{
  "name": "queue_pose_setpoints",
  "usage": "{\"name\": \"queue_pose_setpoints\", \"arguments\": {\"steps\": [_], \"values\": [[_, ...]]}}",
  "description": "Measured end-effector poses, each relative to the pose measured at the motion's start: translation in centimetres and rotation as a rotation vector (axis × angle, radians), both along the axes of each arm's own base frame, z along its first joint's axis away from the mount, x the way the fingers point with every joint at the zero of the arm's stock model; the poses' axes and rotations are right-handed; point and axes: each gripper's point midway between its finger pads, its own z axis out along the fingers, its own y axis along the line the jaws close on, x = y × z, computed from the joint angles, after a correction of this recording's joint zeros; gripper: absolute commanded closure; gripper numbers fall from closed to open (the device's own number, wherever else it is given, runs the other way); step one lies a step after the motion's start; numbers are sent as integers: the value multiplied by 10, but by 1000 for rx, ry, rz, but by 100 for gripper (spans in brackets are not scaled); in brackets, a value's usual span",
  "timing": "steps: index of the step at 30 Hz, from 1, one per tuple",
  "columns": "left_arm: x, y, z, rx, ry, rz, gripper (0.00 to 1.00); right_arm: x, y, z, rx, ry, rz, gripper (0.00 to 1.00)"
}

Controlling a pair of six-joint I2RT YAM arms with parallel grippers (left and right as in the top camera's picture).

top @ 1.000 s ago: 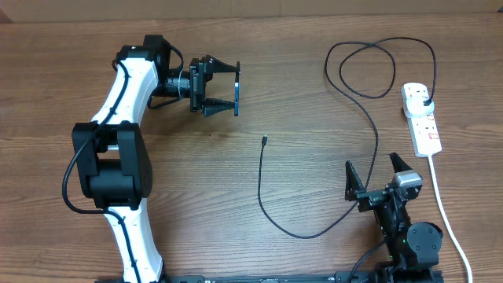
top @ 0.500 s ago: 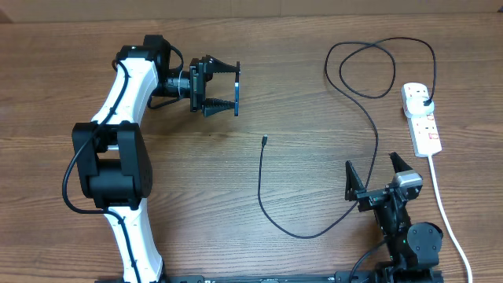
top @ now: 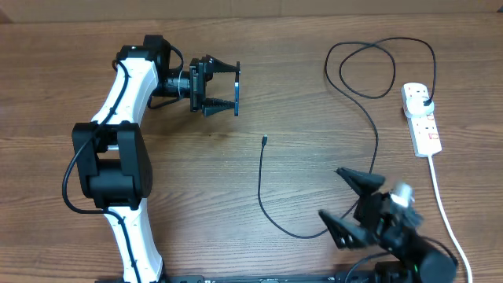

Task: Plug charger to phone and switch on socket
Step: 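Swing the right gripper up and toward the held phone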

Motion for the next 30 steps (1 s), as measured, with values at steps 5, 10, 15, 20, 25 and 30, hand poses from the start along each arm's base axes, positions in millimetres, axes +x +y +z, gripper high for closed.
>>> {"name": "queue_pose_setpoints", "arguments": {"steps": [5, 10, 15, 20, 25, 30], "values": [[0, 0, 0, 0, 1, 0, 29, -15, 2, 34, 2, -14, 24, 0], [0, 0, 0, 0, 2, 0, 30, -12, 4, 58, -133, 173, -7, 0], [0, 0, 0, 0, 0, 0, 30, 7, 4, 59, -297, 462, -2, 0], [0, 0, 0, 0, 0, 0, 29, 13, 26, 104, -288, 515, 253, 0], [0, 0, 0, 0, 0, 0, 29, 18, 34, 113, -234, 567, 399, 0], [0, 0, 0, 0, 0, 0, 29, 29, 37, 84, -254, 774, 277, 1]]}}
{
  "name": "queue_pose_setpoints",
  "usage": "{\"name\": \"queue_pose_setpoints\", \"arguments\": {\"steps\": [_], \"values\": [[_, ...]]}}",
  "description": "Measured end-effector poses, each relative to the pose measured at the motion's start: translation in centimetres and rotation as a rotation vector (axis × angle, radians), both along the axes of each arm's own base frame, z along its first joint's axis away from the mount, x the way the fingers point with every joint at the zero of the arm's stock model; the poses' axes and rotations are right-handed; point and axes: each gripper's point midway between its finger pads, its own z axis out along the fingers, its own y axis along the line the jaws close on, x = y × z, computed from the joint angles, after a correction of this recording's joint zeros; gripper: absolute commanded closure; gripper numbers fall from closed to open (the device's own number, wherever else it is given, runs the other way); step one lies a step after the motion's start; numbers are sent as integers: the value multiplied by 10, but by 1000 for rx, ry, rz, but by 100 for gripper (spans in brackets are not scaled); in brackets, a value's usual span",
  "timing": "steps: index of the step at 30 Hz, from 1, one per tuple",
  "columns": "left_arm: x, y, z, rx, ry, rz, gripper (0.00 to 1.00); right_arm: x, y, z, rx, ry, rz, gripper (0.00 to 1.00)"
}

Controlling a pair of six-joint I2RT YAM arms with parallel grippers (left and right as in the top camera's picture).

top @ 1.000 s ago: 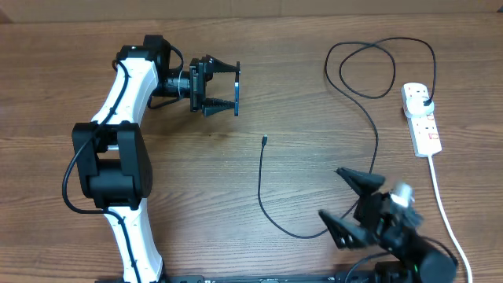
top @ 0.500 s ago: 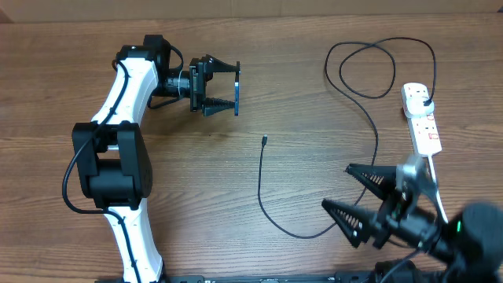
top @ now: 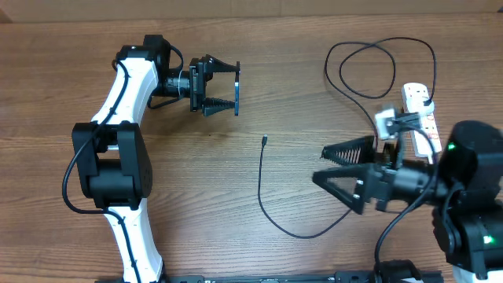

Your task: Plug charger to phone and switch on socket

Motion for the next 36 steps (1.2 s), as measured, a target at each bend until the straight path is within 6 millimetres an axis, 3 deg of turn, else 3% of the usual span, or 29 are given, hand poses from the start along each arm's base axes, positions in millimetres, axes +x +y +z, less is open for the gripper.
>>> {"name": "queue_pose_setpoints", "arguments": {"steps": [5, 9, 15, 21, 28, 32, 36], "values": [[0, 0, 0, 0, 0, 0, 30, 0, 5, -45, -300, 189, -111, 1], [0, 0, 0, 0, 1, 0, 30, 6, 3, -73, -687, 295, -202, 0], [0, 0, 0, 0, 0, 0, 30, 41, 22, -97, -1087, 308, -295, 0], [0, 0, 0, 0, 0, 0, 29, 86, 59, -108, -1061, 232, -356, 0], [0, 0, 0, 0, -1, 0, 29, 132, 109, -69, -779, 85, -433, 0], [0, 0, 0, 0, -1, 0, 30, 136, 116, -63, -737, 71, -434, 14], [0, 0, 0, 0, 0, 0, 30, 143, 124, -63, -712, 57, -437, 14]]}}
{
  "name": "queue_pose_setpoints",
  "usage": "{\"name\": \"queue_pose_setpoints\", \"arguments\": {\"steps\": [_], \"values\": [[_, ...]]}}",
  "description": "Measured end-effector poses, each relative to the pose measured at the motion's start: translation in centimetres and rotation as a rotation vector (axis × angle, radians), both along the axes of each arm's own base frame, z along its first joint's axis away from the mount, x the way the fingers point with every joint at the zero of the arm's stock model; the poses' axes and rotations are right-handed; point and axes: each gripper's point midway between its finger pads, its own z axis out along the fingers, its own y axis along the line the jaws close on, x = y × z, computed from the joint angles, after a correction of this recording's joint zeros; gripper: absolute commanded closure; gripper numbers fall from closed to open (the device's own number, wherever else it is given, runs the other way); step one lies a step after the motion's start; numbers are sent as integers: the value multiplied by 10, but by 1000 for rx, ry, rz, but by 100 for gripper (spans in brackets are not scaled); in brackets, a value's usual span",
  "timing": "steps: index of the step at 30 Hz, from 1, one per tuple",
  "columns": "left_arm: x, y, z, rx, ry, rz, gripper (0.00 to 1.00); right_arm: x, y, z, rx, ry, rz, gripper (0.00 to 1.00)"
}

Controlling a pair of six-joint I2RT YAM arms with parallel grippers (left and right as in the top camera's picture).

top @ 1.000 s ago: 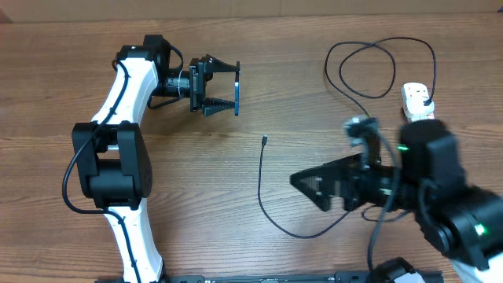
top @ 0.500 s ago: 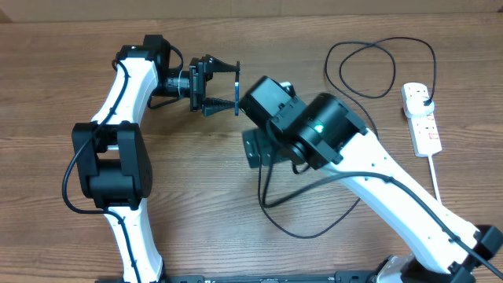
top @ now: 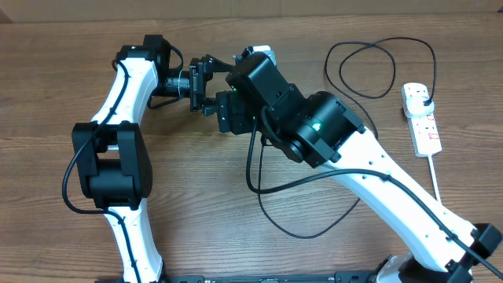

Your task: Plug charger to phone and switch on socket

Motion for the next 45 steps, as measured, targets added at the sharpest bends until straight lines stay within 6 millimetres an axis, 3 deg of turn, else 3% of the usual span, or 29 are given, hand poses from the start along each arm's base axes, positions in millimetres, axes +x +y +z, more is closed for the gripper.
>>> {"name": "queue_pose_setpoints", "arguments": {"steps": [3, 6, 8, 13, 16, 32, 41, 45], "values": [[0, 0, 0, 0, 0, 0, 29, 11, 1, -15, -47, -3, -28, 14], [0, 0, 0, 0, 0, 0, 29, 23, 1, -35, -113, -3, -60, 27], [0, 0, 0, 0, 0, 0, 29, 29, 3, -41, -121, -9, -70, 29], [0, 0, 0, 0, 1, 0, 29, 40, 5, -35, -109, -61, -98, 31], [0, 0, 2, -10, 2, 1, 29, 41, 3, -35, -117, -65, -104, 37], [0, 0, 4, -22, 28, 3, 29, 41, 5, -34, -118, -75, -107, 46], [0, 0, 4, -22, 28, 3, 29, 43, 6, -39, -129, -72, -106, 46], [0, 0, 4, -22, 28, 3, 30, 44, 7, -45, -143, -64, -103, 50]]}}
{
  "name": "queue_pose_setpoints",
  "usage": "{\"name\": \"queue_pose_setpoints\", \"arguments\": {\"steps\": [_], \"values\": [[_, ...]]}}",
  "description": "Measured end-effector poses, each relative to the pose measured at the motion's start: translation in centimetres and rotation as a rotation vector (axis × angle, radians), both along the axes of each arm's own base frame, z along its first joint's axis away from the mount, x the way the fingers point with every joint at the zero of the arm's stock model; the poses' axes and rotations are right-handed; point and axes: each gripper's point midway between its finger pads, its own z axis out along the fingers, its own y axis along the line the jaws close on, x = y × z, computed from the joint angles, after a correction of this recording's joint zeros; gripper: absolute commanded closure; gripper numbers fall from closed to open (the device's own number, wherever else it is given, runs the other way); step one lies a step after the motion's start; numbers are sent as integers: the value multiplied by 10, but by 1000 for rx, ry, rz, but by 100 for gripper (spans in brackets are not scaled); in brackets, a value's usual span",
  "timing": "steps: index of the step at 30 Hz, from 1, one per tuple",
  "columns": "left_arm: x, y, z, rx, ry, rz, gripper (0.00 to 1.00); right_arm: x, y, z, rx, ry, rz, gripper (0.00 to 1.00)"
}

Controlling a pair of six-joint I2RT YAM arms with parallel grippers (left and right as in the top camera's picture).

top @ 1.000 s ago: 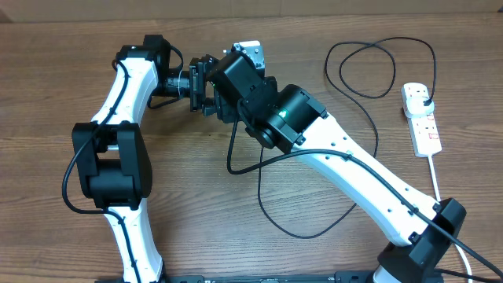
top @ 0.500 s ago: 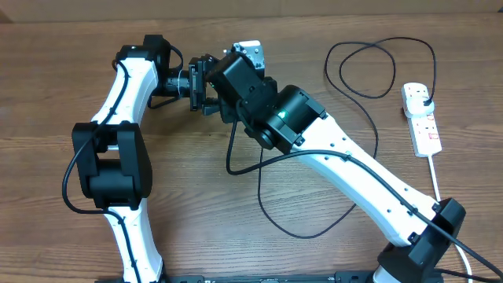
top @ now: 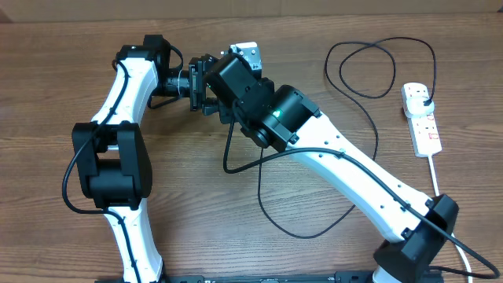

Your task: Plug charger to phone and switch on socket

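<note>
My left gripper (top: 206, 85) points right at the back left. Only the roots of its fingers show, and the phone is hidden. My right arm reaches across the table, and its wrist (top: 236, 79) covers the left fingertips. Its own fingers are hidden beneath it. The black charger cable (top: 291, 232) lies in a curve on the table. Its free end is hidden under the right arm (top: 330, 149). The other end loops at the back right to the plug (top: 422, 99) in the white power strip (top: 423, 126).
The cable's big loop (top: 369, 94) lies at the back right beside the strip. The strip's white lead (top: 440, 196) runs toward the front right edge. A thin black lead of the right arm (top: 226, 161) hangs in a loop below its wrist.
My right arm's wrist has shifted further left and back, and now covers more of the left gripper's fingers. The left arm and the visible part of the cable have not moved.
My right gripper was open low at the front right, with the cable's free end bare mid-table. It then stood open beside the strip, later over the left gripper's fingers, and now further left. The left gripper kept a thin dark slab between its fingers while in view.
</note>
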Motion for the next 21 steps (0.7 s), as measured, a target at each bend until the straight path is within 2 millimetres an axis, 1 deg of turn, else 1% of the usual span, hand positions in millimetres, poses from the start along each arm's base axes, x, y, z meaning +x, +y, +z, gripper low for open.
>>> {"name": "queue_pose_setpoints", "arguments": {"steps": [3, 7, 9, 21], "values": [[0, 0, -1, 4, 0, 0, 29, 2, 2, -7, -17, 7, 10, 51], [0, 0, -4, 22, -1, -1, 29, 2, 2, -8, -23, 8, 15, 52], [0, 0, -4, 25, -1, -1, 29, 2, 2, -8, -24, 8, 15, 58], [0, 0, -5, 27, -1, -1, 29, -2, 0, -12, -39, 28, 20, 60]]}}
